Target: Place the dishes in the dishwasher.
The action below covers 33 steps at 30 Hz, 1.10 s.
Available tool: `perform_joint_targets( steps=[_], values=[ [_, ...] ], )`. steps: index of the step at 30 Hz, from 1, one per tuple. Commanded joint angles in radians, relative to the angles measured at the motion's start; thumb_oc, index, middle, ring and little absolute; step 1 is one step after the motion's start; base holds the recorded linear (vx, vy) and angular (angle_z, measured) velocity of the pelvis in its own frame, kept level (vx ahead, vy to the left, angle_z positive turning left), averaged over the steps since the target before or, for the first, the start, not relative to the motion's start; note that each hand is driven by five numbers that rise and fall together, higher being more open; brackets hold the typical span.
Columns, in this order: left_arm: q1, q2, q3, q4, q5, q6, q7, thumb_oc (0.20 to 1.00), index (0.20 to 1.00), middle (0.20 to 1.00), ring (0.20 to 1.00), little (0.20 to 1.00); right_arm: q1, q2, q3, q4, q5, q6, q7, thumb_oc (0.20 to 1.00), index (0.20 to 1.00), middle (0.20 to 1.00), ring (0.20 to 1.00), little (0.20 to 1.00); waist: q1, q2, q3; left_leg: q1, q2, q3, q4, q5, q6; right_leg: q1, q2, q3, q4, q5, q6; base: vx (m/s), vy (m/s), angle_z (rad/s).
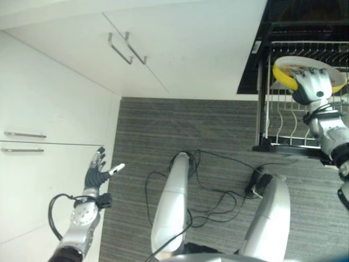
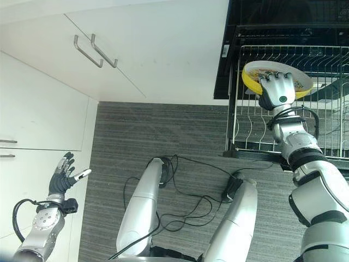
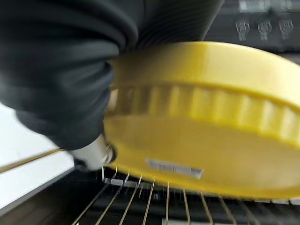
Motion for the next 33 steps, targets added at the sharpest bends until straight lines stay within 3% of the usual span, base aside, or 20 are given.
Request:
perform_joint_targets(
  steps=[1,5,11,12,14,16,17,18,19,20,24,26,33],
  values=[
    [0.003,0.044,0.056,0.013,-0.049,-0.031,0.004,1.0,1.0,1.0,1.0,1.0,0.098,0.075,0.003,0.112,0.118,0.02,0.284,1.0,1.0,1.0,1.0,1.0,0.019,0.017,-0.009,-0.011,-0.002,-0.061,-0.039,-0.006,0.013,0.039,-0.014,0.044,0.009,-0.06,-0.009,0.03,-0.034,0.02],
    [0.008,0.042,0.07,-0.018,-0.025,0.001,-0.002,1.0,1.0,1.0,1.0,1.0,0.139,0.09,-0.056,0.123,0.205,0.011,0.329,1.0,1.0,1.0,1.0,1.0,0.025,0.001,-0.004,-0.005,-0.002,-0.066,-0.033,-0.004,0.017,0.047,-0.016,0.03,0.017,-0.058,-0.016,0.04,-0.058,0.07],
    [0.021,0.044,0.076,-0.057,-0.009,0.038,0.004,1.0,1.0,1.0,1.0,1.0,0.189,0.091,-0.136,0.116,0.326,-0.019,0.303,1.0,1.0,1.0,1.0,1.0,0.026,-0.013,-0.001,0.004,-0.001,-0.07,-0.034,0.002,0.02,0.059,-0.012,0.02,0.017,-0.054,-0.021,0.01,-0.022,0.02],
    [0.023,0.042,0.077,-0.052,-0.008,0.036,0.003,1.0,1.0,1.0,1.0,1.0,0.195,0.093,-0.157,0.116,0.368,-0.027,0.298,1.0,1.0,1.0,1.0,1.0,0.025,-0.015,0.0,0.008,0.0,-0.07,-0.038,0.004,0.02,0.062,-0.011,0.019,0.014,-0.053,-0.022,0.0,0.0,0.0],
    [0.029,0.034,0.078,-0.056,0.0,0.042,0.005,1.0,1.0,1.0,1.0,1.0,0.211,0.103,-0.246,0.105,0.597,-0.077,0.294,1.0,1.0,1.0,1.0,1.0,0.02,-0.018,0.002,0.013,0.004,-0.071,-0.04,0.009,0.021,0.069,-0.009,0.017,0.01,-0.047,-0.024,0.0,0.003,0.02],
    [0.029,0.033,0.078,-0.056,0.0,0.042,0.005,1.0,1.0,1.0,1.0,1.0,0.213,0.104,-0.252,0.104,0.608,-0.078,0.299,1.0,1.0,1.0,1.0,1.0,0.021,-0.018,0.002,0.013,0.004,-0.071,-0.04,0.009,0.021,0.07,-0.009,0.017,0.01,-0.047,-0.025,0.03,0.037,0.01],
    [0.064,-0.008,0.102,-0.058,0.018,0.046,-0.002,1.0,1.0,1.0,1.0,1.0,0.274,0.162,-0.508,0.036,0.972,-0.188,0.434,1.0,1.0,1.0,1.0,1.0,0.007,-0.024,0.0,0.038,0.01,-0.068,-0.057,0.008,0.022,0.094,0.0,0.019,-0.005,-0.046,-0.03,0.08,0.077,-0.01],
    [0.078,-0.015,0.11,-0.077,0.027,0.055,0.001,1.0,1.0,1.0,1.0,1.0,0.305,0.163,-0.542,-0.018,1.031,-0.188,0.459,1.0,1.0,1.0,1.0,1.0,0.003,-0.029,-0.001,0.042,0.012,-0.068,-0.06,0.008,0.022,0.097,0.003,0.019,-0.008,-0.045,-0.031,0.08,0.078,0.0],
    [0.08,-0.015,0.11,-0.08,0.028,0.057,0.002,1.0,1.0,1.0,1.0,1.0,0.31,0.163,-0.546,-0.025,1.038,-0.187,0.464,1.0,1.0,1.0,1.0,1.0,0.003,-0.03,-0.001,0.043,0.012,-0.067,-0.061,0.009,0.022,0.098,0.004,0.019,-0.008,-0.045,-0.031,-0.04,0.023,-0.01],
    [0.103,-0.024,0.126,-0.121,0.042,0.079,0.012,1.0,1.0,1.0,1.0,1.0,0.361,0.171,-0.599,-0.156,1.14,-0.152,0.491,1.0,1.0,1.0,1.0,1.0,-0.007,-0.038,-0.003,0.039,0.011,-0.068,-0.078,0.039,0.026,0.093,0.01,0.021,-0.024,-0.018,-0.041,-0.03,0.025,-0.04],
    [0.151,-0.054,0.154,-0.163,0.068,0.095,0.026,1.0,1.0,1.0,1.0,1.0,0.455,0.24,-0.71,-0.417,1.281,-0.127,0.564,1.0,1.0,1.0,1.0,1.0,-0.027,-0.055,-0.003,0.069,0.022,-0.059,-0.104,0.044,0.028,0.12,0.024,0.022,-0.045,-0.012,-0.041,0.03,0.024,-0.03],
    [0.175,-0.08,0.167,-0.178,0.089,0.098,0.043,1.0,1.0,1.0,1.0,1.0,0.529,0.324,-0.773,-0.642,1.381,-0.096,0.61,1.0,1.0,1.0,1.0,1.0,-0.046,-0.071,-0.005,0.092,0.034,-0.049,-0.128,0.05,0.03,0.143,0.04,0.024,-0.068,-0.007,-0.04,0.04,0.022,-0.1],
    [0.207,-0.144,0.175,-0.218,0.153,0.121,0.116,1.0,1.0,1.0,1.0,1.0,0.693,0.51,-0.826,-1.063,1.602,-0.03,0.665,1.0,1.0,1.0,1.0,1.0,-0.095,-0.12,-0.024,0.197,0.068,-0.012,-0.262,0.097,0.03,0.261,0.075,0.015,-0.204,0.031,-0.032,0.02,0.008,-0.18]
  ],
)
